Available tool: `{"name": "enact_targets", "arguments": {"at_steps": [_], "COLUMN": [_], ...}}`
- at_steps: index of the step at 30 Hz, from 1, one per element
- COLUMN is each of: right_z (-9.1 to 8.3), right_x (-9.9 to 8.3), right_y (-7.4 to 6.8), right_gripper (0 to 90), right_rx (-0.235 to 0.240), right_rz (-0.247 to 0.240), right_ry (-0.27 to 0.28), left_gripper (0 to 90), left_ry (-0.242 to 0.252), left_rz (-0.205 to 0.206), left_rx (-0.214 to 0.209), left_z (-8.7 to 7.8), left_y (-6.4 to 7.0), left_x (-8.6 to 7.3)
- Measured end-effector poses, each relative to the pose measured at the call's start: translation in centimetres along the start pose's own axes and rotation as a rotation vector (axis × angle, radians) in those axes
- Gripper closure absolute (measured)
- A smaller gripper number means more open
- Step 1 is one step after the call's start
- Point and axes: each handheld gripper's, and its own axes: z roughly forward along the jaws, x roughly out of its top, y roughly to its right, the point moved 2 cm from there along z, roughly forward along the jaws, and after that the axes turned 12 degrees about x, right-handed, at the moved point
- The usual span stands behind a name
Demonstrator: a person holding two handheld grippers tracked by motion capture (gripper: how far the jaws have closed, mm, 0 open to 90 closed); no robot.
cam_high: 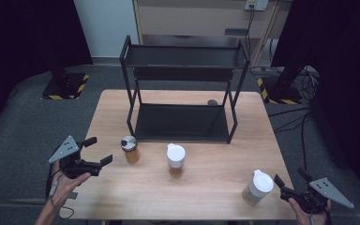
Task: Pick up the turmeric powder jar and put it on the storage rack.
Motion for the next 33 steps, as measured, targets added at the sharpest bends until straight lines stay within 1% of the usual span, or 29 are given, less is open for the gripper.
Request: {"name": "enact_targets", "arguments": {"at_steps": [12,18,21,23,25,27,31,33], "right_z": [0.0,0.0,0.0,0.1,0.1,0.0,0.1,0.1], "right_x": [0.0,0.0,0.0,0.0,0.0,0.0,0.0,0.0], "right_y": [0.0,0.0,0.0,0.0,0.0,0.0,0.0,0.0], "right_gripper": [5.7,5.8,5.8,5.8,5.8,5.8,5.9,5.9], "right_rx": [0.002,0.001,0.001,0.002,0.002,0.002,0.002,0.002], "right_rz": [0.0,0.001,0.0,0.001,-0.001,-0.001,0.0,0.0], "right_ry": [-0.001,-0.002,-0.002,-0.004,-0.003,-0.001,-0.002,-0.001], "left_gripper": [0.2,0.4,0.5,0.6,0.7,0.9,1.4,1.5], "left_ry": [-0.044,-0.065,-0.069,-0.073,-0.074,-0.078,-0.087,-0.085], "left_rz": [0.033,0.035,0.03,0.033,0.032,0.029,0.041,0.03], "left_rx": [-0.036,-0.044,-0.045,-0.048,-0.048,-0.051,-0.055,-0.058], "left_z": [2.7,4.4,5.2,5.8,6.0,6.6,7.3,7.7], "left_y": [0.1,0.1,0.0,0.0,0.0,0.0,0.2,0.2], "left_x": [0.6,0.5,0.4,0.3,0.3,0.1,0.0,-0.2]}}
